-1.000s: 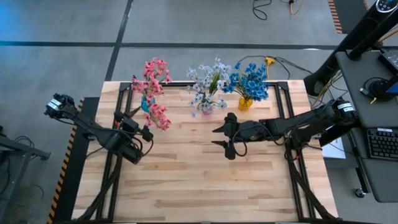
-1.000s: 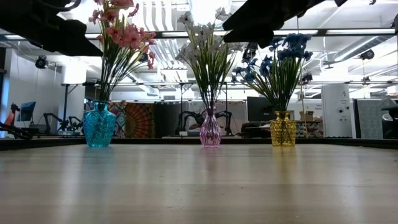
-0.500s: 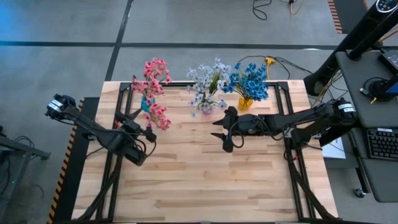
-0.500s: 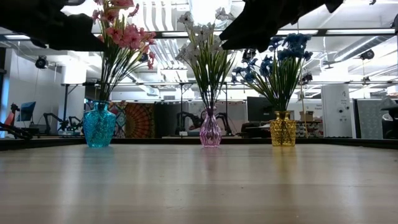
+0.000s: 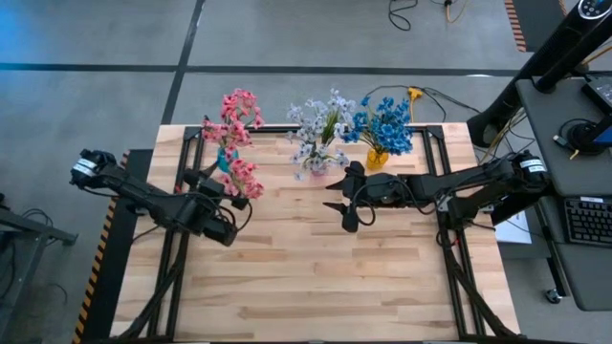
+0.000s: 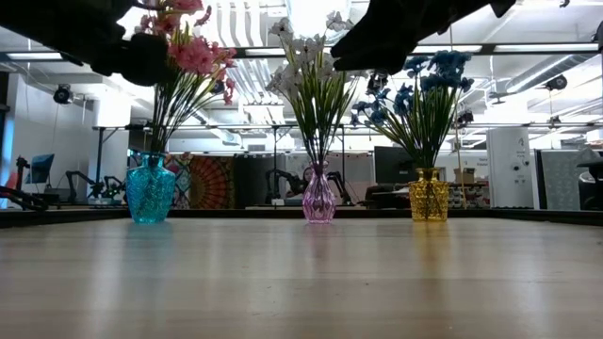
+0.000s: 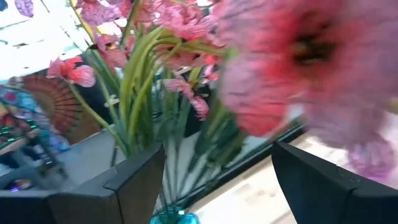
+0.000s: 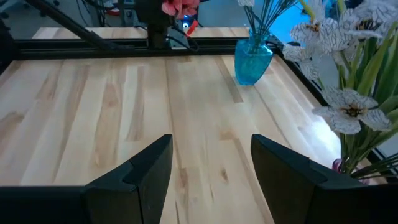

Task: Sort flowers into vase by color
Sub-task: Put the pink flowers into the blue vase

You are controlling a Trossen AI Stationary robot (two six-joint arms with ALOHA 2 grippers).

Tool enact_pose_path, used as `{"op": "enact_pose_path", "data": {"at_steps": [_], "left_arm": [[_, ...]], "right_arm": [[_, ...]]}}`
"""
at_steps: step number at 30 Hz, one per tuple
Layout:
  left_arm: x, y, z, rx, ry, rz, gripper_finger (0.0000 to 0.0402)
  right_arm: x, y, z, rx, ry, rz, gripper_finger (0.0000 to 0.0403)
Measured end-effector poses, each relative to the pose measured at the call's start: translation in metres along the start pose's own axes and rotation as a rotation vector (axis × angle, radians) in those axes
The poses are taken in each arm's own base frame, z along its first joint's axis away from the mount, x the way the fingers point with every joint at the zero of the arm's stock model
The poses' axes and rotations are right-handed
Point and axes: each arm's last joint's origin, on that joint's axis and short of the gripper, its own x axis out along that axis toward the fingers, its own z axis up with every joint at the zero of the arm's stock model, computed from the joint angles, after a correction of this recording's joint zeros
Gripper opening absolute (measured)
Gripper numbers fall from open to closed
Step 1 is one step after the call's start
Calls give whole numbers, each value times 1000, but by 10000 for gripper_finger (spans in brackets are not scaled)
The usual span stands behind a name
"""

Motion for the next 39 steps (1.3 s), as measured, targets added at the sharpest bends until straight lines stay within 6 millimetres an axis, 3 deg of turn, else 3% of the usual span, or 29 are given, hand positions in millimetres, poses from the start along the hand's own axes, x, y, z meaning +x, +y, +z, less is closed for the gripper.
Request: {"op": "enact_pose_path", "data": {"at_steps": [8,26,39], "left_arm": [[8,1,4,30,8,48,241],[10,1,15,35,6,66,86],[17,4,26,-15,17,102,44]], "right_arm": [[0,0,2,-14,-5,0,210],[0,0,2,-11,-5,0,210],[0,-1,2,-9,-4,-4,210]]}}
